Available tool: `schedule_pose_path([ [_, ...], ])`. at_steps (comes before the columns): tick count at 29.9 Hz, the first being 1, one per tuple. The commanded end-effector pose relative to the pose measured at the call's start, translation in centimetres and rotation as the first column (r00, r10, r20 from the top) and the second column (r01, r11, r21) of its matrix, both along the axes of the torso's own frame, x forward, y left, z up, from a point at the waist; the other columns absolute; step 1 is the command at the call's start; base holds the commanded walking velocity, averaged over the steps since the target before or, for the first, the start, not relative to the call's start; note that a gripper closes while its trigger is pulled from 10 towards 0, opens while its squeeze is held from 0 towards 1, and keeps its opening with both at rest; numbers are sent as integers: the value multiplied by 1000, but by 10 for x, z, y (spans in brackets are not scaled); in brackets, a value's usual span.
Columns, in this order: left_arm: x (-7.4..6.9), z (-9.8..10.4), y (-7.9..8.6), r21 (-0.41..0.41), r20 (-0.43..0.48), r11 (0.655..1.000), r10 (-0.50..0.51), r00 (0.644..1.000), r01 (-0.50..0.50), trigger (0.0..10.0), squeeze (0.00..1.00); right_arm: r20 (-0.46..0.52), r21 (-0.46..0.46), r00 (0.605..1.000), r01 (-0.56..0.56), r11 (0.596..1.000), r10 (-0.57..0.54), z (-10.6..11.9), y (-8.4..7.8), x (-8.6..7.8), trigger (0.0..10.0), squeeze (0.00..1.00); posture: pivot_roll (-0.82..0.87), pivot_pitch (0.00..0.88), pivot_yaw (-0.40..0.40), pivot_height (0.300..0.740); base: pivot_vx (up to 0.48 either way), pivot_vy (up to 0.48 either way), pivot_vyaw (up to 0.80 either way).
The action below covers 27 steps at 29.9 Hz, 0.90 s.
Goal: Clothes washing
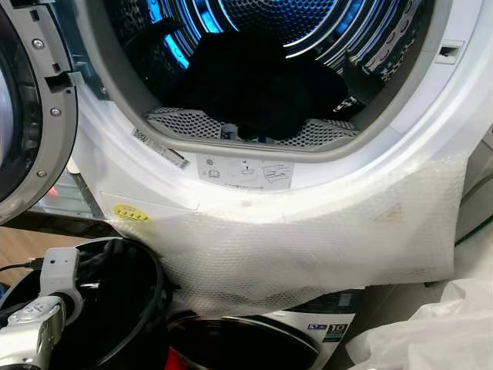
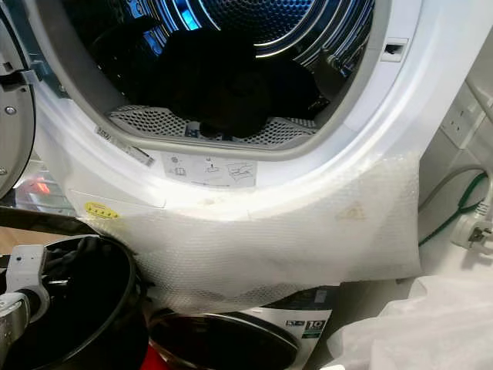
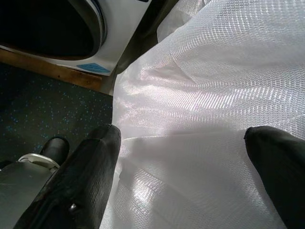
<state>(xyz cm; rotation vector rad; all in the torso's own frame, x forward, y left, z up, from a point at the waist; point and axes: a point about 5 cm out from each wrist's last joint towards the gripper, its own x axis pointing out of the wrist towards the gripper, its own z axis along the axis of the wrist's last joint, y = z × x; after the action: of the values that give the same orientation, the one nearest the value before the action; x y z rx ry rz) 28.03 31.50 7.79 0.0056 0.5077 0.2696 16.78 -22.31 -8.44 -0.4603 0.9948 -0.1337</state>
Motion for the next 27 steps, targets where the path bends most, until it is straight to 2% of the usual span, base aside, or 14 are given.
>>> schedule_pose_path([
  [1, 5, 4, 5, 7, 32, 999, 42, 999, -43, 10000, 0, -9, -1, 1000, 7, 1000, -7, -1, -3, -4, 10000, 0, 137, 0, -16, 740, 0, 0, 0],
  [4, 12, 10, 6, -14, 78, 996, 89, 993, -89, 10000, 0, -9, -6, 1000, 7, 1000, -7, -1, -5, -4, 10000, 0, 132, 0, -24, 740, 0, 0, 0],
  [8, 17, 11, 6, -32, 91, 995, 98, 991, -95, 10000, 0, -11, -10, 1000, 7, 1000, -7, 0, -7, -5, 10000, 0, 128, 0, -30, 740, 0, 0, 0],
  [11, 22, 12, 4, -74, 98, 991, 117, 988, -110, 10000, 0, -12, -16, 1000, 5, 1000, -6, 0, -10, -5, 10000, 0, 119, 0, -36, 740, 0, 0, 0],
  [12, 27, 10, 3, -111, 90, 985, 141, 986, -130, 10000, 0, -12, -20, 1000, 5, 1000, -5, 1, -12, -5, 10000, 0, 112, 0, -39, 740, 0, 0, 0],
  [21, 28, 9, 3, -119, 88, 983, 150, 985, -139, 10000, 0, -12, -21, 1000, 4, 1000, -5, 1, -13, -5, 10000, 0, 112, 0, -39, 740, 0, 0, 0],
  [22, 31, 7, 3, -179, 85, 965, 208, 974, -191, 10000, 0, -11, -31, 1000, -6, 999, 6, 2, -16, -5, 10000, 0, 98, 0, -62, 740, 0, 0, 0],
  [23, 31, 7, 3, -179, 85, 965, 208, 974, -191, 10000, 0, -11, -31, 1000, -6, 999, 6, 2, -16, -5, 10000, 0, 98, 0, -62, 740, 0, 0, 0],
  [25, 32, -5, -4, -337, 0, 894, 313, 950, -294, 10000, 0, -10, -45, 1000, -23, 999, 22, 3, -20, -4, 10000, 0, 94, 0, -62, 740, 0, 0, 0],
  [27, 32, -5, -4, -337, 0, 894, 313, 950, -294, 10000, 0, -10, -45, 1000, -23, 999, 22, 3, -20, -4, 10000, 0, 94, 0, -62, 740, 0, 0, 0],
])
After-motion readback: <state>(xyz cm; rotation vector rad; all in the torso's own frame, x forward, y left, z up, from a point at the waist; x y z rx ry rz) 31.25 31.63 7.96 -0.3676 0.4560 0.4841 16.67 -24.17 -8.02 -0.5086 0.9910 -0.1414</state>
